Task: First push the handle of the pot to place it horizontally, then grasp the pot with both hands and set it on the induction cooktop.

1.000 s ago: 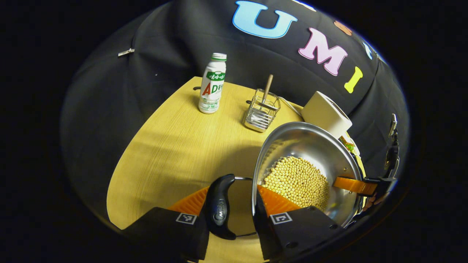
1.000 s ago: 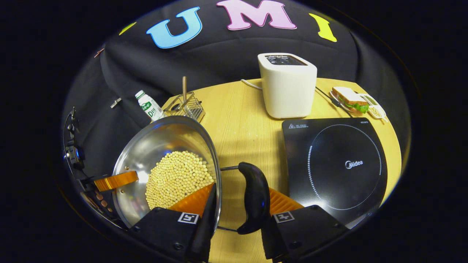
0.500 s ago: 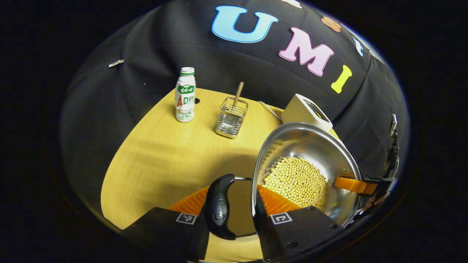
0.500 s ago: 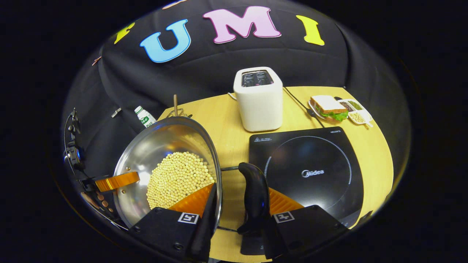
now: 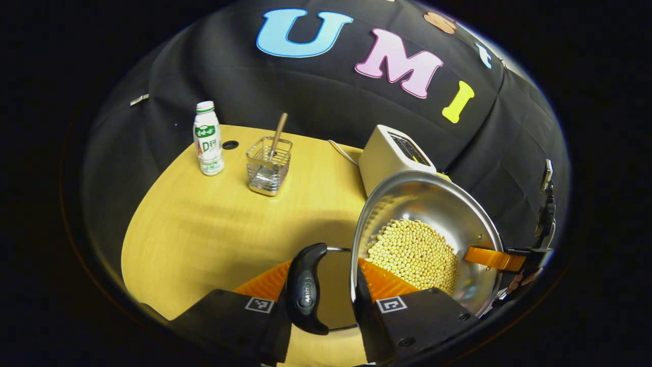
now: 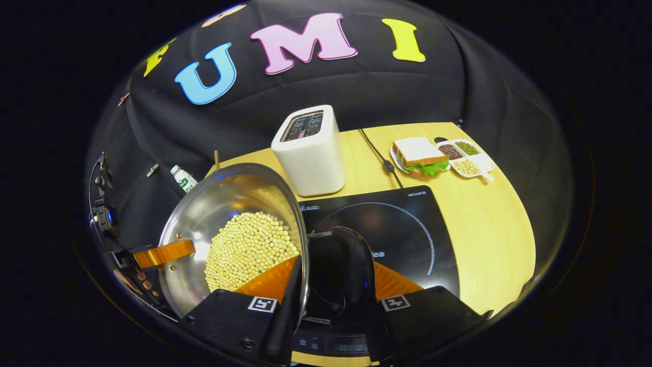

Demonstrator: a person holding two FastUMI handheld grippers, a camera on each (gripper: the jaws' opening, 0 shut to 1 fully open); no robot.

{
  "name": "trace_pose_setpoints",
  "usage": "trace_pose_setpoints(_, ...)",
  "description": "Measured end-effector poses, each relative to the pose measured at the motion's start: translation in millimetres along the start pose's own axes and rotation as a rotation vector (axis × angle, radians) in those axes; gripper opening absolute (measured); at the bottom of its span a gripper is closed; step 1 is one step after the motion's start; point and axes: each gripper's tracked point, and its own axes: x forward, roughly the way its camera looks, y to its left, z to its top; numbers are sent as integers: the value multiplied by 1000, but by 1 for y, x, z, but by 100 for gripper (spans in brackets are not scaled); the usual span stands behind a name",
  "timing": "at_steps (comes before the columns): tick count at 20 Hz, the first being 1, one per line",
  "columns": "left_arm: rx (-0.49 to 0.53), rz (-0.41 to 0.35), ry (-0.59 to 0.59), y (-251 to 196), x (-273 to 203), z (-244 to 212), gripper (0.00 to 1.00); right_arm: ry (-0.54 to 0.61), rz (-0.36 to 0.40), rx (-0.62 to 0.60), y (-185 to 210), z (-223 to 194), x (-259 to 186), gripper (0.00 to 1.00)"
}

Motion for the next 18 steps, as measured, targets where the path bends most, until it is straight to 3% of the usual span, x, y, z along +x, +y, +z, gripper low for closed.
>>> trace_pose_setpoints(8, -4, -6, 12, -69, 37, -17, 58, 28, -17, 12, -80, 8, 5, 59)
trace_pose_setpoints(18, 17, 11, 29, -123, 73, -26, 58, 50, -14, 44, -146, 11, 17, 59)
